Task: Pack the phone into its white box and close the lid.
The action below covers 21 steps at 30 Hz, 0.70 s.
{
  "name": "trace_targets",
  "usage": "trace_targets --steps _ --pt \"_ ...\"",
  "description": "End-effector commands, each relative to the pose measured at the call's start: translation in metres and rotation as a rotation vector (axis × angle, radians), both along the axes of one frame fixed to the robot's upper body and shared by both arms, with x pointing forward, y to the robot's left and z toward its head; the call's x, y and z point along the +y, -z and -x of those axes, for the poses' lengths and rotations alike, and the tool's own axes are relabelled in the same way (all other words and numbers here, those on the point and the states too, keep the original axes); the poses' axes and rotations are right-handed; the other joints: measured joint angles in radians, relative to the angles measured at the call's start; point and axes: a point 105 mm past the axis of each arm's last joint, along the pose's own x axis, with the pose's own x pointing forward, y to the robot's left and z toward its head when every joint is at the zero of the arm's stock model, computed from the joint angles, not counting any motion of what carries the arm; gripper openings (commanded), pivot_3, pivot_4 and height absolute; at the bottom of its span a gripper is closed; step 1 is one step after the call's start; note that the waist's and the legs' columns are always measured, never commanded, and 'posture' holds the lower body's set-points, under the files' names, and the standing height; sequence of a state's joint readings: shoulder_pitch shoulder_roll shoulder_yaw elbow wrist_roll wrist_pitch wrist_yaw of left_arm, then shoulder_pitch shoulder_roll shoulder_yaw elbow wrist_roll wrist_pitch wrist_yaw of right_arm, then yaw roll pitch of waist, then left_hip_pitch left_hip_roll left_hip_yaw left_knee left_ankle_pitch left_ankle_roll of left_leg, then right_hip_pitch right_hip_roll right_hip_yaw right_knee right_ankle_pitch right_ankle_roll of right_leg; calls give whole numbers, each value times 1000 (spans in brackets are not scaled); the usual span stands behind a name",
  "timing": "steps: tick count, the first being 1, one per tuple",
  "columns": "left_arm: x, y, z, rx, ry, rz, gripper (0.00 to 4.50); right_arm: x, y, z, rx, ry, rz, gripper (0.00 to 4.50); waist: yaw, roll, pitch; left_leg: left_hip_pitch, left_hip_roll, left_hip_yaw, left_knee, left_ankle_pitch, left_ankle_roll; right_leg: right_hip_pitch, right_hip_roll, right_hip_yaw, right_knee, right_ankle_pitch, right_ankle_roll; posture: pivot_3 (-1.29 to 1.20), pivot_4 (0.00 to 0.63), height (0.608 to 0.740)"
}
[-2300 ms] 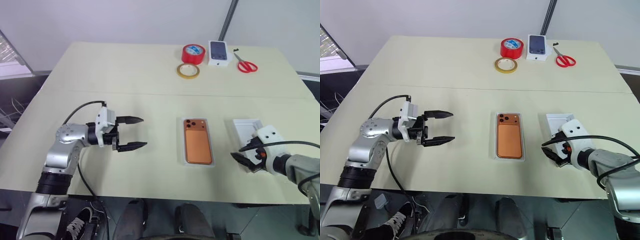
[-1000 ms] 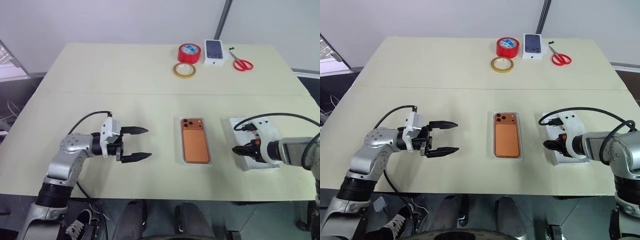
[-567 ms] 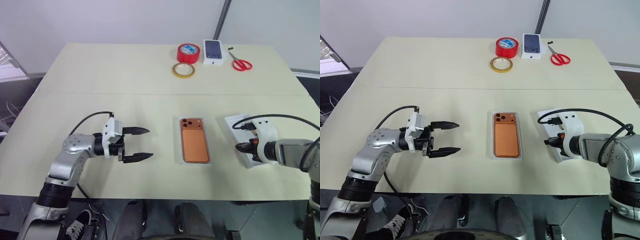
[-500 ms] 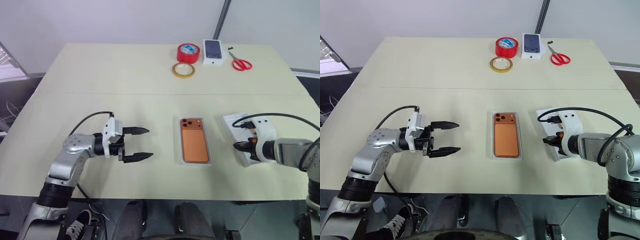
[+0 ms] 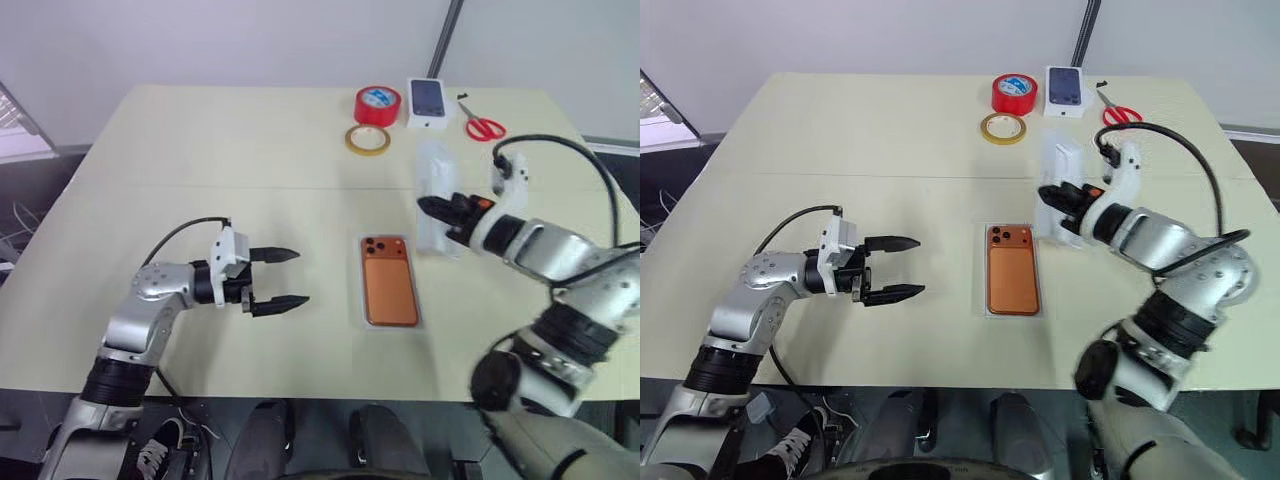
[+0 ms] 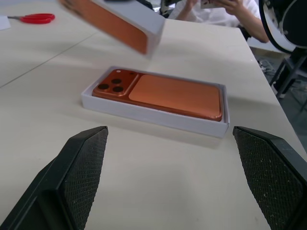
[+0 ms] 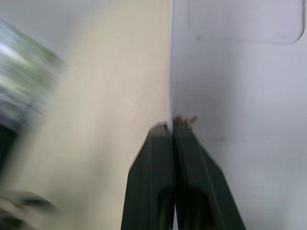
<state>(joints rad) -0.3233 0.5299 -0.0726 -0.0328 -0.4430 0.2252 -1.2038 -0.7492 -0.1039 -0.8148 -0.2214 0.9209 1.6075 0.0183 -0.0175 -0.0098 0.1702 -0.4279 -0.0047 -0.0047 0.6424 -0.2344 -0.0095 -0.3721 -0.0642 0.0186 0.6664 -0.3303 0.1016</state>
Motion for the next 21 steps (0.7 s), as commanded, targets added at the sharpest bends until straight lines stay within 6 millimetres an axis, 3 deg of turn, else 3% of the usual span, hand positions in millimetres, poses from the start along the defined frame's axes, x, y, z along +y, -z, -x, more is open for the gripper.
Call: trace_targets --steps 1,5,8,18,21 --pt "-5 -6 -1 -25 -10 13 4414 24 -31 20 -174 -128 -135 27 1 0 0 0 0 0 0 0 0 0 0 0 0 0 0 0 150 740" --pt "-9 -17 -9 -46 -71 91 4414 55 -12 63 -171 -344 -196 27 6 0 0 0 0 0 -2 0 0 1 -1 0 -1 0 0 0 150 740" --pt "-10 -21 -10 -46 -83 117 4414 62 -13 86 -123 -421 -259 27 -4 3 2 -2 -1 1 -1 0 0 0 -2 0 -2 0 0 0 150 740" --pt "-9 -35 -5 -34 -90 208 4414 78 6 111 -26 -524 -342 27 -21 3 2 -1 1 0 1 0 1 0 2 1 -1 0 0 0 150 740" --pt "-9 -32 -3 -14 -91 212 3496 79 21 113 47 -522 -309 0 -19 2 2 -1 1 0 1 0 1 1 2 0 -1 0 0 0 150 740"
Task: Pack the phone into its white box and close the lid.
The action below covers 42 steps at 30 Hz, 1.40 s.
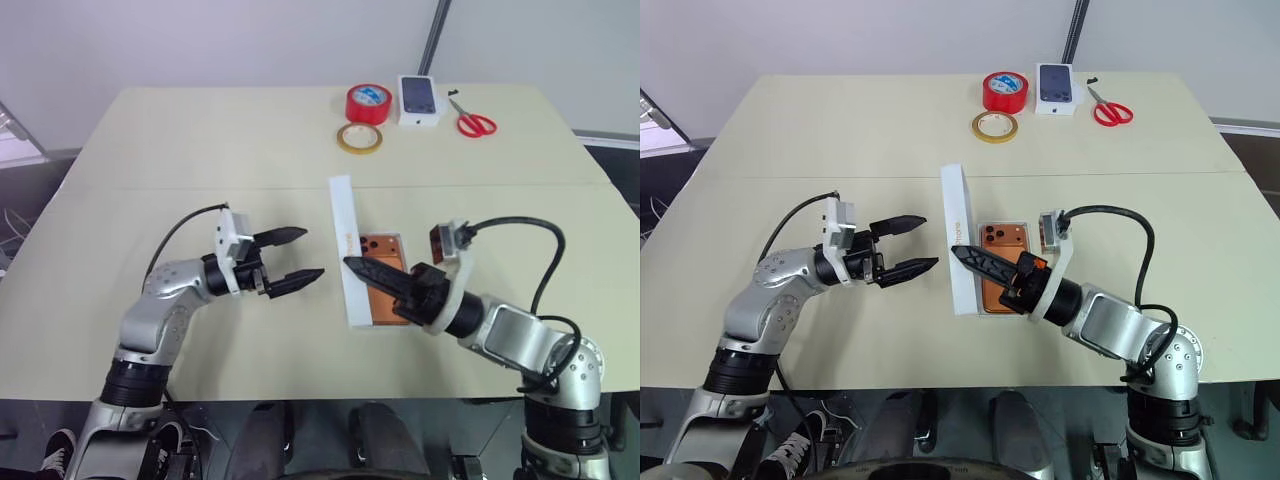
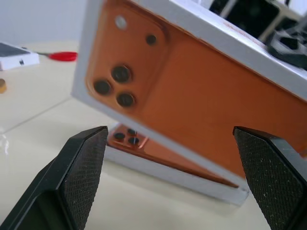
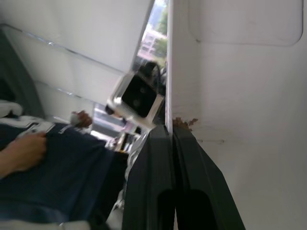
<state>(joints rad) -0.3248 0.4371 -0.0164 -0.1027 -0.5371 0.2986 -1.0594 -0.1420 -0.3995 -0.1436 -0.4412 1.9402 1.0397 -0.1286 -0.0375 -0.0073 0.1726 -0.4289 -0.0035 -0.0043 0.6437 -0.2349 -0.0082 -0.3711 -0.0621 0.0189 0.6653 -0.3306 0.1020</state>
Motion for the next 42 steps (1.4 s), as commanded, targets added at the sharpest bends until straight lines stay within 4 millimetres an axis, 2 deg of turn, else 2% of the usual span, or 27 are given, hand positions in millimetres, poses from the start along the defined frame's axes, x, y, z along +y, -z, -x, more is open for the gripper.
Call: trace_targets --steps 1,7,12,16,20,25,28,32,38,41,42 --pt "1 -6 6 -25 13 7 3017 3 0 7 9 -30 -5 0 3 0 0 0 0 0 0 0 0 0 0 0 0 0 0 0 150 740" --pt "-3 7 11 -22 30 -36 49 2 8 -4 65 -15 -6 0 7 -1 0 0 0 0 0 0 0 0 -1 0 0 0 0 0 150 740" --pt "-16 22 3 -39 -10 -74 49 -1 22 -14 137 -9 19 0 24 -1 0 0 0 0 1 0 0 0 -1 0 -1 0 0 0 150 740" --pt "-26 34 -3 -15 -20 -83 49 -16 39 -28 212 55 83 0 26 -1 0 0 0 0 2 0 0 0 -2 0 -1 0 0 0 150 740" --pt "-37 42 -6 -3 -5 -88 49 -27 38 -40 192 127 102 0 25 -1 0 0 0 0 2 0 0 1 -2 0 -1 0 0 0 150 740" --pt "-57 44 -15 5 15 -68 49 -36 39 -39 180 147 95 0 30 -1 0 0 -1 0 3 0 0 2 -2 0 -1 0 0 0 150 740" --pt "-68 42 -19 4 29 -51 0 -45 41 -37 164 178 111 913 31 -1 0 0 -1 0 3 0 1 2 -2 -1 -1 0 0 0 150 740" --pt "-79 42 -23 12 42 -37 0 -66 36 -39 80 237 178 2940 29 -1 0 0 -1 0 3 -1 1 2 -2 -1 -1 0 0 0 150 740" --pt "-101 44 -22 7 89 -31 0 -118 20 -48 -88 353 342 2940 29 -2 1 -1 -1 0 3 -1 1 2 -1 -1 -1 0 0 0 150 740" --pt "-112 43 -22 14 106 -19 0 -127 19 -50 -181 365 464 2940 29 -2 1 -1 -1 0 3 -1 1 2 0 -1 -1 0 0 0 150 740" --pt "-113 46 -20 21 122 -28 0 -125 18 -52 -208 375 475 2708 28 -2 1 -1 -1 0 3 -1 1 2 0 -1 -1 0 0 0 150 740"
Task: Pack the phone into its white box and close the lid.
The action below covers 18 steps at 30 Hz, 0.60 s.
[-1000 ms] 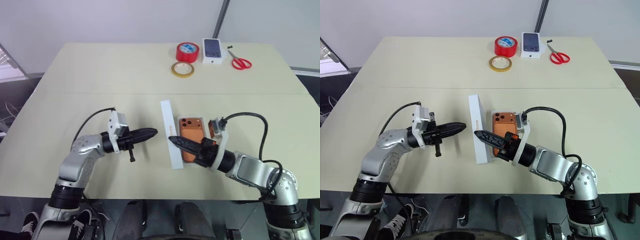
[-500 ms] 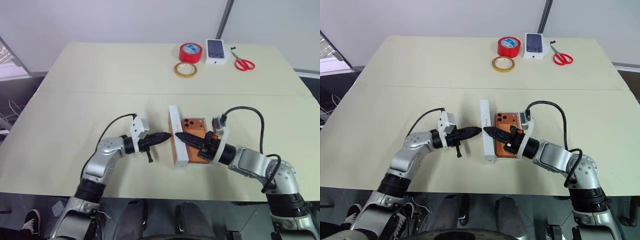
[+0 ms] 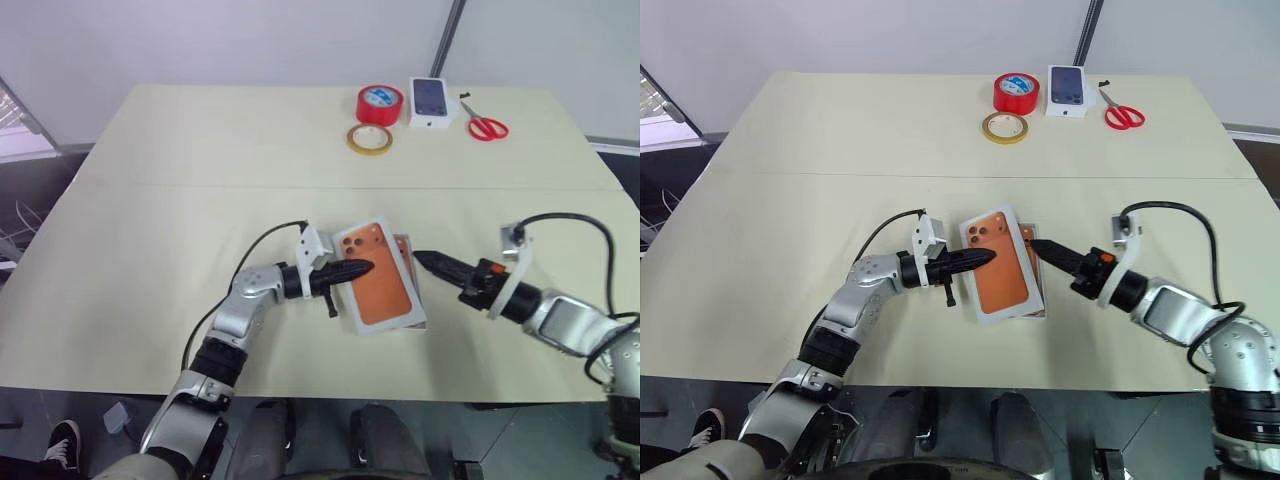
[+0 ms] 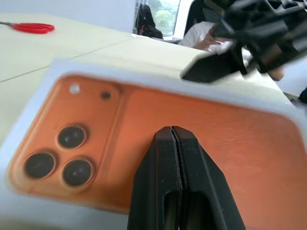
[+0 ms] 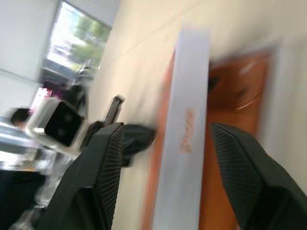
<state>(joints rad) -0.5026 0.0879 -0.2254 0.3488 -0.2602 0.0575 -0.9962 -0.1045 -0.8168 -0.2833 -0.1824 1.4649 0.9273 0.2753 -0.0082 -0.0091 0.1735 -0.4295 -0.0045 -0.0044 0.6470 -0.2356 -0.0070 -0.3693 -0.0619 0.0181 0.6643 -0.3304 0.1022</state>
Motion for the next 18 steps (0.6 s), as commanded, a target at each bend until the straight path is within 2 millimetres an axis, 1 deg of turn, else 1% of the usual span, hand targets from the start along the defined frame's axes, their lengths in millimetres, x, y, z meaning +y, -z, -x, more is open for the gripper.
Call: trace_targets --steps 1,3,4,6,9,11,13,14,16,18 --pt "-11 -3 6 -34 54 -12 0 5 -10 -5 -125 -2 75 2417 -3 0 0 0 0 0 0 0 0 0 0 0 0 0 0 0 150 740" --pt "-8 -2 8 -24 67 -21 0 9 -5 -13 -196 24 218 1644 -4 0 0 0 0 0 0 0 0 0 1 1 0 0 0 0 150 740" --pt "-5 -2 8 -29 64 -29 0 10 0 -16 -231 27 306 1098 -4 0 0 0 0 0 0 0 0 0 1 0 0 0 0 0 150 740" --pt "-1 -2 8 -39 61 -40 0 11 5 -18 -286 22 416 75 -3 0 0 0 0 0 0 0 0 -1 1 0 1 0 0 0 150 740" --pt "16 -6 11 -37 54 -51 0 18 2 -22 -370 18 449 75 -2 0 0 0 0 0 0 0 0 -1 1 0 0 0 0 0 150 740" --pt "28 -11 17 -31 56 -50 0 19 11 -23 -374 -4 490 75 -4 0 0 0 0 0 0 0 0 -1 1 0 1 0 0 0 150 740" --pt "37 -14 23 -8 66 -50 0 19 18 -24 -386 -21 541 75 -4 0 0 0 0 0 0 0 0 0 0 0 1 0 0 0 150 740" --pt "42 -12 26 6 69 -58 0 20 19 -24 -393 -22 549 75 -3 0 0 0 0 0 0 0 0 -1 0 0 1 0 0 0 150 740" --pt "57 -1 30 43 41 -94 0 26 21 -20 -397 -46 533 75 -2 0 0 1 0 0 0 0 0 0 -1 0 1 0 0 0 150 740" --pt "66 6 32 63 15 -118 0 31 23 -16 -395 -79 519 75 -3 0 0 2 0 0 0 0 0 1 -1 1 0 0 0 0 150 740"
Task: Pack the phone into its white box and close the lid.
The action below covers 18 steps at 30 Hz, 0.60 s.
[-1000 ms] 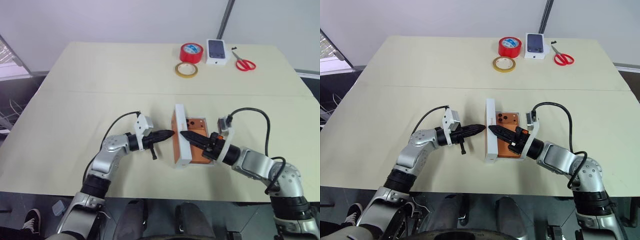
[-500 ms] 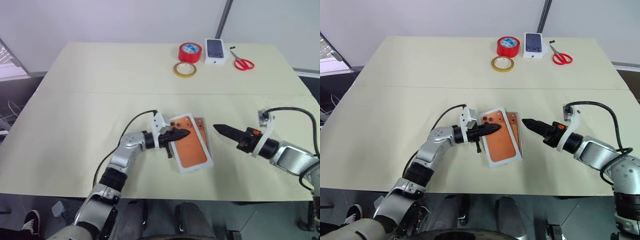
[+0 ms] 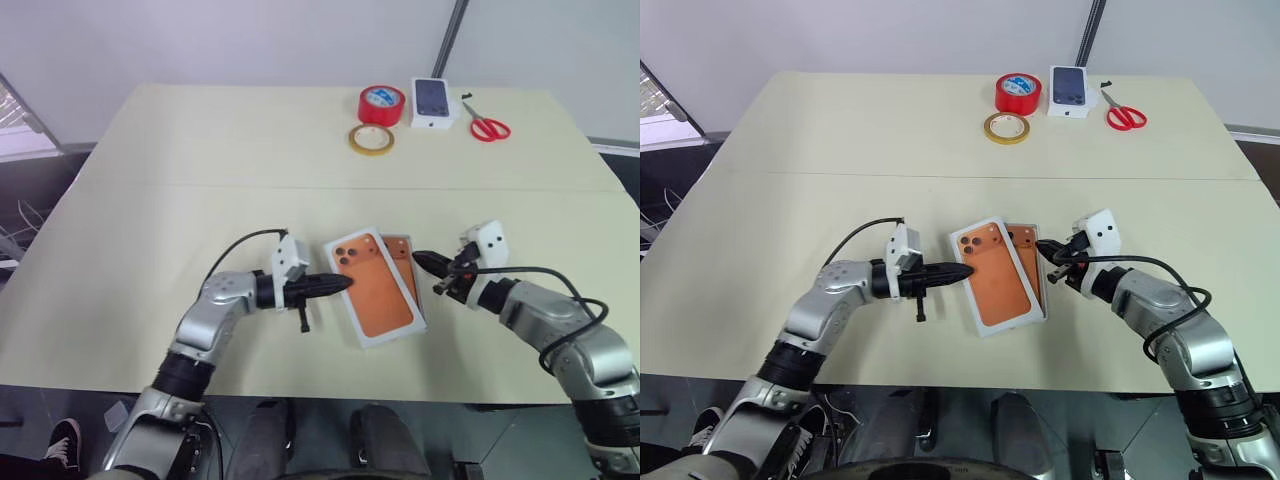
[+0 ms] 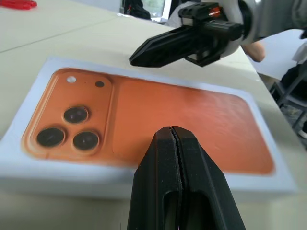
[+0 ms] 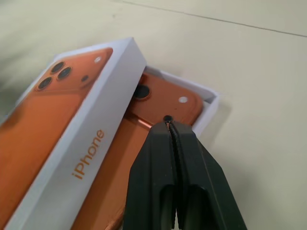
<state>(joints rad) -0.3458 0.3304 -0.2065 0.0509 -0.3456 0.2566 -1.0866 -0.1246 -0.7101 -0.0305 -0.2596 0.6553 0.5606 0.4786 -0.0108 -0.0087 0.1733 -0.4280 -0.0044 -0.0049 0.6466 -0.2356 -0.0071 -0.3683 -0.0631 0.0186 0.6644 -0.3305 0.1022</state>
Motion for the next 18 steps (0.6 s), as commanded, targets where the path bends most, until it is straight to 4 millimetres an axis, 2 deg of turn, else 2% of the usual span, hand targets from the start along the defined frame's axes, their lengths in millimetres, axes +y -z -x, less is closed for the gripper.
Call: trace_targets --steps 1,7,9,12,16,18 --pt "12 3 5 10 -27 -4 0 10 -6 8 -32 -72 0 75 1 0 0 0 0 0 0 0 0 0 0 0 0 0 0 0 150 740" --pt "16 17 8 40 -56 -44 0 8 -6 4 -46 -57 9 75 1 0 0 0 0 0 0 0 0 0 -2 0 0 0 0 0 150 740" --pt "14 26 8 30 -56 -76 0 9 -4 6 -49 -75 40 75 1 0 0 0 0 0 0 0 0 0 -2 0 0 0 0 0 150 740" --pt "10 29 6 42 -61 -72 0 11 -2 7 -50 -89 53 75 2 0 0 0 0 0 -1 0 0 0 -2 0 0 0 0 0 150 740" --pt "-9 36 -3 31 -60 -90 0 12 -5 6 -69 -86 54 75 19 1 -1 2 -1 0 0 0 0 2 -2 0 0 0 -1 0 150 740" --pt "-15 31 -11 20 -79 -66 0 12 -5 5 -72 -84 55 75 26 1 -1 2 -1 0 1 0 0 2 -2 0 0 0 -1 0 150 740"
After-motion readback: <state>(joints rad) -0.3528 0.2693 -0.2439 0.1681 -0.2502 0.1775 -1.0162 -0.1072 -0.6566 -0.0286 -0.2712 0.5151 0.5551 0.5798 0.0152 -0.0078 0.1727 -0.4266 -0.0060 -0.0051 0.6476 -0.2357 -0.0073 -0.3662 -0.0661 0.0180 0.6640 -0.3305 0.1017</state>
